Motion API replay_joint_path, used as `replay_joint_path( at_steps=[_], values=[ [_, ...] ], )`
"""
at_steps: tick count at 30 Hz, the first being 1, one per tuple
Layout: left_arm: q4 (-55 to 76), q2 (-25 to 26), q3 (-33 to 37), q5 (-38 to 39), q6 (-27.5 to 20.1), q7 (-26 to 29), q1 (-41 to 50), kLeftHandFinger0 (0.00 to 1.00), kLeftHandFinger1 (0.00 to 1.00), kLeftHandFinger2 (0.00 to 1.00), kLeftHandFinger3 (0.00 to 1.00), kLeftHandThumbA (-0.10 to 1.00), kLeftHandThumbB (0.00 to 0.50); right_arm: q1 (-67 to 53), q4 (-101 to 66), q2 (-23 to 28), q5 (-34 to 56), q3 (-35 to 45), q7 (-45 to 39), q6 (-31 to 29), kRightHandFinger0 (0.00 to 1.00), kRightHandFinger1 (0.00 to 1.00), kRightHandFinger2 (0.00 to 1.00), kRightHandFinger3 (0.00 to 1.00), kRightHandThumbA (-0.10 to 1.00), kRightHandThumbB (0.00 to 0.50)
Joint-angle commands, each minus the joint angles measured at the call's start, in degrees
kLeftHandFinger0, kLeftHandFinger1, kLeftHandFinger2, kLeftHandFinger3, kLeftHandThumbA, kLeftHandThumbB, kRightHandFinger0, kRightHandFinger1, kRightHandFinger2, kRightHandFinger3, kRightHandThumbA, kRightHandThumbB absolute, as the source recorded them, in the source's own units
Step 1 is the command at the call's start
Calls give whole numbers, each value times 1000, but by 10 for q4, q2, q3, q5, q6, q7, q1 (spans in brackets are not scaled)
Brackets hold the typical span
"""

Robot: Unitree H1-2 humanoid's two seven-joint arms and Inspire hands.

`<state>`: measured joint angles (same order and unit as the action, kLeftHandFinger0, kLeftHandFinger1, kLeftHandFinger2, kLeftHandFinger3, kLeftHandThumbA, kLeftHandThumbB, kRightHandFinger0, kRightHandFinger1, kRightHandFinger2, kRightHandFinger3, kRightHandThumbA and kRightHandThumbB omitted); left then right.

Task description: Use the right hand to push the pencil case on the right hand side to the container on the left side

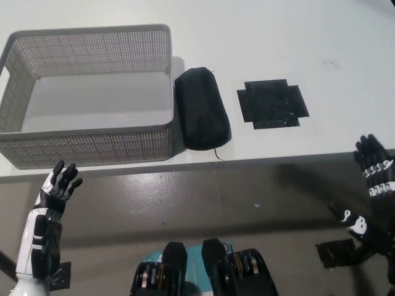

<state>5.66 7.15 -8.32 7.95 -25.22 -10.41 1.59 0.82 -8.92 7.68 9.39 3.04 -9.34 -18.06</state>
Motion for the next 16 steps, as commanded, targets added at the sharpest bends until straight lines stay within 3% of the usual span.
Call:
replay_joint_path(
  at_steps=[1,7,16],
  values=[
    [9,6,-4,4,-15,12,-6,1000,1000,1000,1000,1000,362,2,13,-2,-20,-9,-1,-19,1000,1000,1000,1000,1000,318],
    [2,-1,-17,-16,-17,25,0,1000,1000,1000,1000,1000,331,10,59,-10,-17,-16,-1,-40,1000,1000,1000,1000,1000,292],
    [-13,-4,-31,-22,-17,21,10,1000,1000,1000,1000,1000,305,17,81,-9,-15,-21,-5,-34,1000,1000,1000,1000,1000,296]
  ],
)
